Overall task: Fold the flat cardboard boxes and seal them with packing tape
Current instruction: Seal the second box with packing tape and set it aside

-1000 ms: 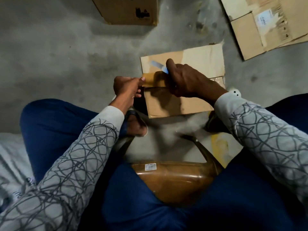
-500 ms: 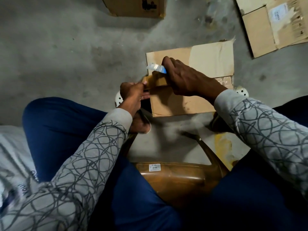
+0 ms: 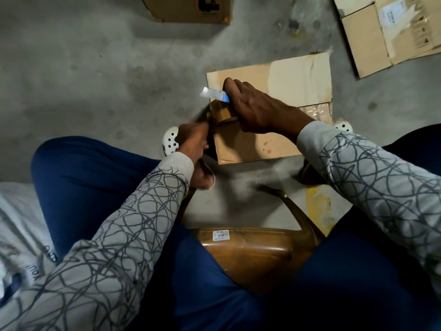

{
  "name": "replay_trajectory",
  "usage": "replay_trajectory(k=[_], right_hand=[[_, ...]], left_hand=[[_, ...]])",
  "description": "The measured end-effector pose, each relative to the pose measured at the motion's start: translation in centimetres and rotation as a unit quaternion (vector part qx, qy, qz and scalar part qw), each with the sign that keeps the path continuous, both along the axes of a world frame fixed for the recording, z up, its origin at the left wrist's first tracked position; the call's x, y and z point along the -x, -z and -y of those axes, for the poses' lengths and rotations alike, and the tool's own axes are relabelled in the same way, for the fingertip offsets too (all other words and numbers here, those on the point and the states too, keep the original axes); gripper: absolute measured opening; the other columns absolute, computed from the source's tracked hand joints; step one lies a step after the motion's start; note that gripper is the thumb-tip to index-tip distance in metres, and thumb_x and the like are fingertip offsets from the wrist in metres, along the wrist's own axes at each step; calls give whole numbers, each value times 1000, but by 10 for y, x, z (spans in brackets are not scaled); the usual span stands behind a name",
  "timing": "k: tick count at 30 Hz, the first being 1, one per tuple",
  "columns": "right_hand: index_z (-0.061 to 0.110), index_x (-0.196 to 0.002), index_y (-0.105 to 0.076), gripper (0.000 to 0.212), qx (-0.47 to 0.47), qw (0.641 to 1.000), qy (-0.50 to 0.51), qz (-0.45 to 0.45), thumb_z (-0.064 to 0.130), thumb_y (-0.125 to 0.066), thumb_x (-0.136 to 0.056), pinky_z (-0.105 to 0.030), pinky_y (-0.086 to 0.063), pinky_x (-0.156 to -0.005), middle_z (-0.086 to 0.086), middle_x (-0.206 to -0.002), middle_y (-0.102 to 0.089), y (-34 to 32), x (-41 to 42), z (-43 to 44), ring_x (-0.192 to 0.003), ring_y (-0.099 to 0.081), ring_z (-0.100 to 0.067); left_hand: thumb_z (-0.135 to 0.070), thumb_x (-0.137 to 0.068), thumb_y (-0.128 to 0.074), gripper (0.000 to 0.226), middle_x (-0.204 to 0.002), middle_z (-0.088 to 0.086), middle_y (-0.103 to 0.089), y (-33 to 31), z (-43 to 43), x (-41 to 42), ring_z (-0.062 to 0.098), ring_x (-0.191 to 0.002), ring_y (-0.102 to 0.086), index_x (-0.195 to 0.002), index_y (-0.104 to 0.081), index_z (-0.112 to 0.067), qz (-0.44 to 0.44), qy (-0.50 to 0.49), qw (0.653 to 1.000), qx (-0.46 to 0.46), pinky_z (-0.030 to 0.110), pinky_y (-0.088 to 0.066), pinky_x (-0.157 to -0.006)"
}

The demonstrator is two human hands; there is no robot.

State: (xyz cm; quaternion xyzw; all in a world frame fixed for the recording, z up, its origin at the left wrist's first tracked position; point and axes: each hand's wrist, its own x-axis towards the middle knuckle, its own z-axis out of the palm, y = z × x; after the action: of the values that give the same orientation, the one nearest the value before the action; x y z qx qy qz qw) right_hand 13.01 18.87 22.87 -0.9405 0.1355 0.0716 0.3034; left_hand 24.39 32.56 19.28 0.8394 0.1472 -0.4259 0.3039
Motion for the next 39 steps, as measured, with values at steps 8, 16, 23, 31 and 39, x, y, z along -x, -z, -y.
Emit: replay_trajectory(k=[8, 16, 23, 31, 39], right_hand=[[0, -126, -39, 63, -10, 1000, -6, -18, 30, -59, -74, -49, -45, -77, -22, -110, -52, -7, -1, -1, -89, -49, -35], [-1, -126, -39, 90, -28, 999, -4, -23, 65, -37, -66, -39, -37, -73, -20, -107, -53, -8, -1, -3, -84, -46, -32], [1, -129, -40, 75, 34, 999, 12, -29, 57, -47, -80, -45, -48, -70, -20, -114, -54, -20, 5, -10, -90, -52, -35], [0, -126, -43, 53, 197, 978, -11, -73, 39, -50, -90, -46, -38, -76, -21, -116, -54, -27, 34, 16, -101, -52, -40], [6, -110, -38, 50, 273, 961, -7, -46, 51, -54, -94, -40, -26, -69, -15, -90, -56, -21, 73, 32, -77, -50, -35]], left_hand=[[-14, -82, -57, 49, -128, 7, -59, -23, 3, 33, 25, -117, -57, -130, -57, -16, 128, 232, 959, 99, 41, -46, -103], [-5, -78, -72, 59, -130, 15, -63, -12, -12, 44, 31, -121, -58, -135, -53, -6, 116, 271, 952, 85, 36, -47, -101], [-8, -84, -68, 56, -132, 14, -62, -4, -15, 45, 32, -122, -58, -138, -52, -10, 112, 266, 954, 85, 29, -43, -97], [-20, -88, -73, 86, -153, 3, -44, 8, -15, 51, 24, -138, -43, -157, -22, -32, 128, 221, 962, 96, 35, -36, -114], [-16, -90, -70, 79, -153, 1, -44, 15, -10, 62, 21, -135, -46, -155, -28, -33, 128, 219, 959, 125, 22, -34, -104]])
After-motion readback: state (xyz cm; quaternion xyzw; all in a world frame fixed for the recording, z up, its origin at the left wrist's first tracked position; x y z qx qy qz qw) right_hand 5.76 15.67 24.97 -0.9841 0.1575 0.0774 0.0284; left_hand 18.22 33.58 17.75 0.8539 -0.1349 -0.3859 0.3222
